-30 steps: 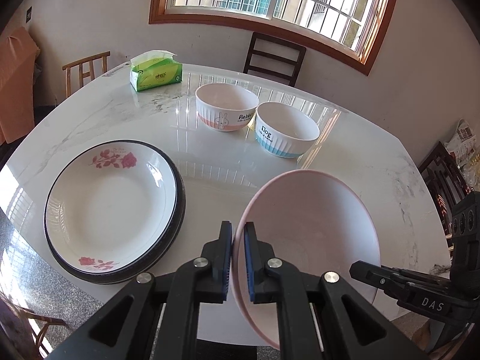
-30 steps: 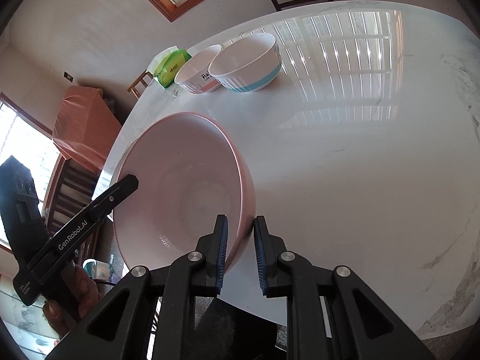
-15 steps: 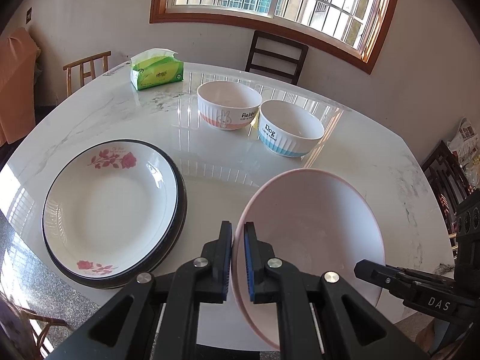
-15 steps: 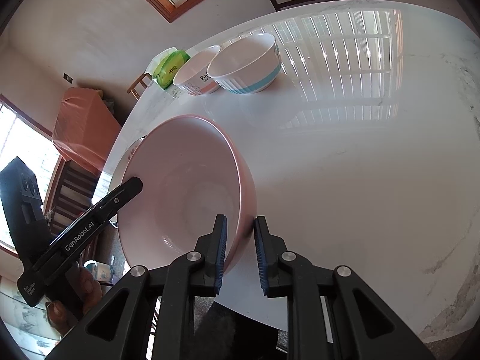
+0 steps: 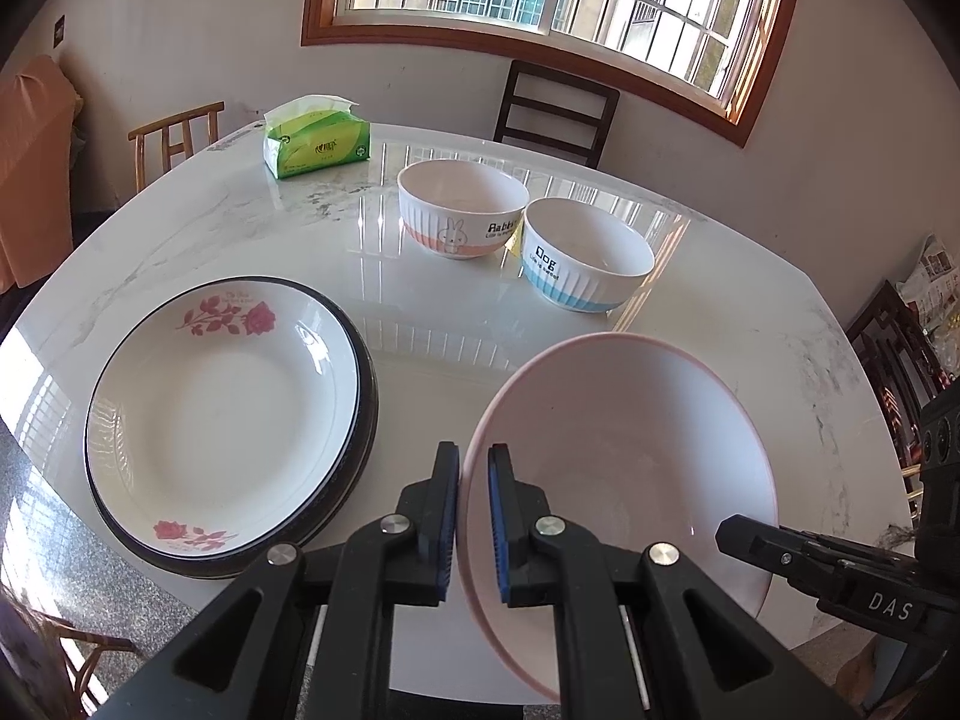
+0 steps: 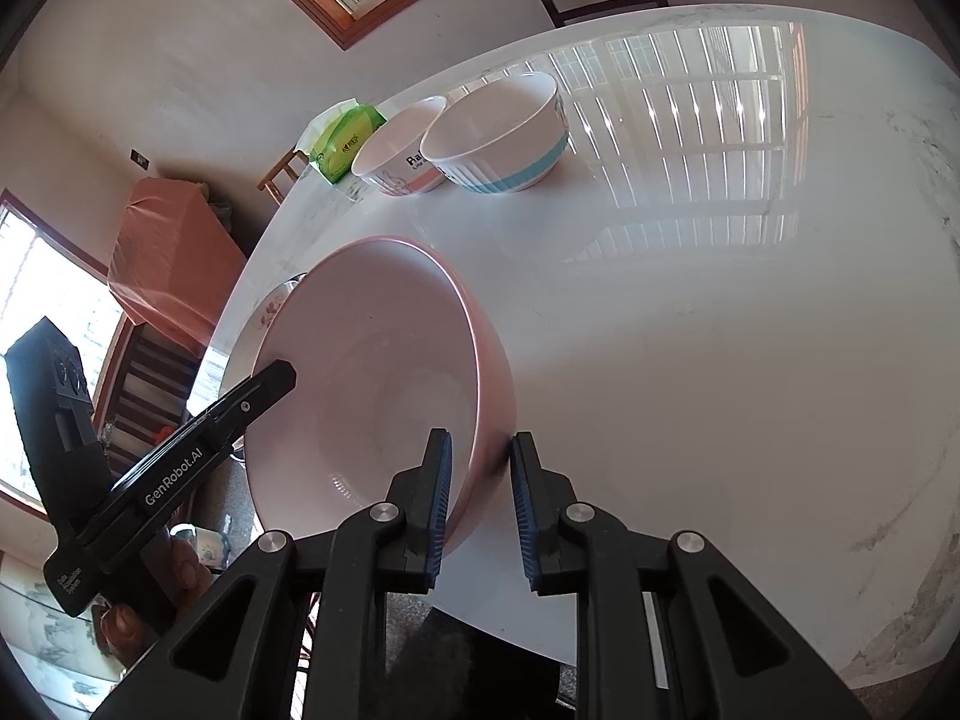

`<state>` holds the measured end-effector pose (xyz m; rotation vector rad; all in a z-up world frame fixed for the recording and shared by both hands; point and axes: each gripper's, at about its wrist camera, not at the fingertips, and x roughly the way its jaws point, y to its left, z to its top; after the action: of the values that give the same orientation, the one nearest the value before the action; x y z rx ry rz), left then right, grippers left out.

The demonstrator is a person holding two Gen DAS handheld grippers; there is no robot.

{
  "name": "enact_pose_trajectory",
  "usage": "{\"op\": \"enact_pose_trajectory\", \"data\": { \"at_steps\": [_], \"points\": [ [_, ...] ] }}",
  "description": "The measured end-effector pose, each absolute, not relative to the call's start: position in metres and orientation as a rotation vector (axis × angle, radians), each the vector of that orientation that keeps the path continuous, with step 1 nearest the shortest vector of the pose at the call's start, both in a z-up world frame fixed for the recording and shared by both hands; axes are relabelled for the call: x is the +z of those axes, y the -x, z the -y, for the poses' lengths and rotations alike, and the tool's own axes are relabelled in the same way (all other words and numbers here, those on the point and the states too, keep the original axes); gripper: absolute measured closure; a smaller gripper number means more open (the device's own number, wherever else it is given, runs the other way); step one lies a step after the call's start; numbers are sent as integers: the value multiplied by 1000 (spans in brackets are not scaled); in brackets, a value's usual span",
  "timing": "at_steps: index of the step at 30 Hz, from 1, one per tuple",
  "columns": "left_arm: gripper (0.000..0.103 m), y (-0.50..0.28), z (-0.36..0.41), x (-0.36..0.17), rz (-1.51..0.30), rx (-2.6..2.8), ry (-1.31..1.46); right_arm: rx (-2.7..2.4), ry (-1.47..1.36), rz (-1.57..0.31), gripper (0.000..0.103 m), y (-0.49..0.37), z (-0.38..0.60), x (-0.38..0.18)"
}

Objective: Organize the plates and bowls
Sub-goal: 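Lift the pink bowl and carry it beside the rose-print plate stack, then lower the pink bowl onto the table and open both tools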

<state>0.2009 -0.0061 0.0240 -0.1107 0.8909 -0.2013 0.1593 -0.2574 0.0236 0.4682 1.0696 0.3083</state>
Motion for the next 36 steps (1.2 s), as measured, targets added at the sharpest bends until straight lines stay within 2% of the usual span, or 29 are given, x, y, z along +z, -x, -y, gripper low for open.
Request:
{"op": "enact_pose_trajectory", "data": {
  "at_steps": [6, 18, 20, 21, 24, 26, 29, 32, 36],
  "points": [
    [93, -202, 7, 23, -892, -197, 107, 314, -469, -1062, 81, -160, 256, 24],
    [75, -204, 11, 20, -910, -209, 94, 310, -430, -1010, 77, -158, 253, 32],
    [63, -203, 11, 22, -902, -199, 84, 301, -413, -982, 77, -155, 253, 38],
    [60, -202, 10, 24, -892, -192, 78, 296, -407, -961, 77, -153, 254, 41],
    [51, -199, 9, 29, -863, -174, 60, 273, -368, -887, 70, -144, 254, 54],
    [40, -196, 8, 32, -848, -176, 49, 257, -350, -823, 62, -135, 254, 63],
    [35, -186, 9, 40, -800, -198, 17, 243, -336, -727, 57, -116, 253, 76],
    [34, -176, 12, 49, -764, -225, -6, 242, -332, -648, 46, -94, 248, 83],
    [34, -159, 12, 58, -674, -232, -34, 258, -363, -591, 37, -64, 240, 85]
  ]
}}
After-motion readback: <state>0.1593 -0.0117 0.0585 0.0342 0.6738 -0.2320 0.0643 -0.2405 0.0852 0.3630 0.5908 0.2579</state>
